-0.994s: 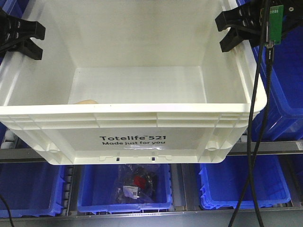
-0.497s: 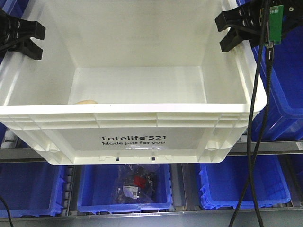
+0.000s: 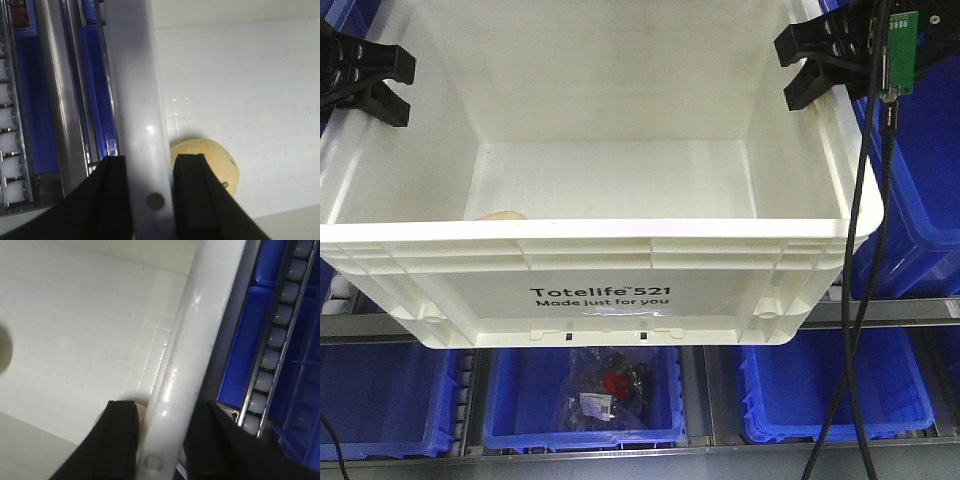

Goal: Place moving items into box and shelve
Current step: 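Hold the crate steady above the roller shelf as the base aligns, then push the crate forward and lower it onto the roller shelf with both grippers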

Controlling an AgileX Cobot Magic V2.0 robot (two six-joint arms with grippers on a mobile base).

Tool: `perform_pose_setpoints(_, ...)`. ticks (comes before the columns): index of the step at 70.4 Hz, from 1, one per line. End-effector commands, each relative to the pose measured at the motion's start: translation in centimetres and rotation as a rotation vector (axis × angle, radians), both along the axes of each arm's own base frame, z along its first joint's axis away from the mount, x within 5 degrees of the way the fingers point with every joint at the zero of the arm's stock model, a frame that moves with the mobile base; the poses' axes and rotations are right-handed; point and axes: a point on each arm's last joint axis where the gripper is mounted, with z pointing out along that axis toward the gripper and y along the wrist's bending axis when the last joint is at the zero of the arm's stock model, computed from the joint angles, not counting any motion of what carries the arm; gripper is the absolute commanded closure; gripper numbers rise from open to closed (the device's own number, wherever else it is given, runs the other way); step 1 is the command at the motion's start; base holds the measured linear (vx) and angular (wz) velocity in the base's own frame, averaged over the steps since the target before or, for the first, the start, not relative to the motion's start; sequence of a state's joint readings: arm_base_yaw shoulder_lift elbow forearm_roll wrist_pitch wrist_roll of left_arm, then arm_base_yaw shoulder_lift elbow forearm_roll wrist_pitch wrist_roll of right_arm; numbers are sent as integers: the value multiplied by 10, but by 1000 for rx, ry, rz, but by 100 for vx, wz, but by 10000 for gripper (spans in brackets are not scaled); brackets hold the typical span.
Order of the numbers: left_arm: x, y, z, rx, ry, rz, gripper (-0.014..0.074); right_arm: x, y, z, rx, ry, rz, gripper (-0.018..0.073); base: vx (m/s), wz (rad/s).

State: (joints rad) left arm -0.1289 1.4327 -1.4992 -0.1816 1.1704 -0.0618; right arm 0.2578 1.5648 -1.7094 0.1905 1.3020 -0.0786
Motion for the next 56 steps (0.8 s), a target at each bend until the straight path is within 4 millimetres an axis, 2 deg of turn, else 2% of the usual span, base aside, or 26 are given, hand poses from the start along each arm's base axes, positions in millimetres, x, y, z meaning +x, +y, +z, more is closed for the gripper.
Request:
perform_pose_setpoints(1, -6, -5, 34, -86, -196, 2, 613, -15, 4, 35, 98, -159, 62, 571, 0, 0)
perform_pose_setpoints(26, -3, 3, 33, 18, -231, 19, 613, -11, 6, 38, 130, -216, 48, 571, 0, 0)
perform_pose_setpoints(42, -2, 4, 33, 25, -236, 19, 613, -7, 15, 19, 184, -248, 41, 571, 0, 0)
perform_pose_setpoints(56, 3, 4, 25, 34, -267, 10, 613, -5, 28, 16, 197, -341, 57, 571, 0, 0)
